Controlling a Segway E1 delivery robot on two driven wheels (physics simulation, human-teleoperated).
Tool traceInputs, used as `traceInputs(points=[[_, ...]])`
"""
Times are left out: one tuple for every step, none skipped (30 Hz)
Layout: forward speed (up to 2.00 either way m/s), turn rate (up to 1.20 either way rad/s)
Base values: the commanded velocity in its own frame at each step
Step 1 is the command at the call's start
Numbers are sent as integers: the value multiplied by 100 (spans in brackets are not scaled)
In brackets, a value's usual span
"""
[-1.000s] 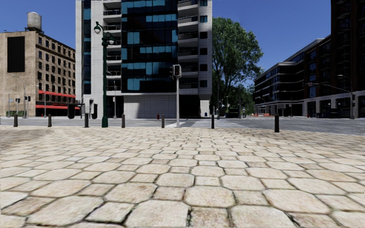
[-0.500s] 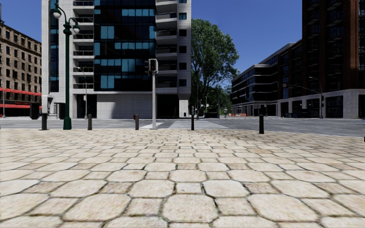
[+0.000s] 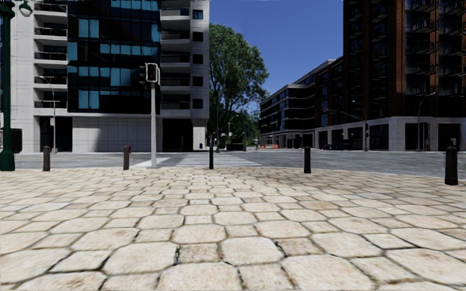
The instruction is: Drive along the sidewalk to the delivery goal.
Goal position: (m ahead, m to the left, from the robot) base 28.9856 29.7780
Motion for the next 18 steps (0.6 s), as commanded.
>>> traceInputs(points=[[200, -49], [200, -39], [200, -23], [200, -13], [200, -13], [200, -8], [200, -6], [200, -3], [200, 0], [200, 0], [200, 0], [200, 0], [200, 0], [200, 0], [200, 0], [200, 0], [200, 0], [200, 0]])
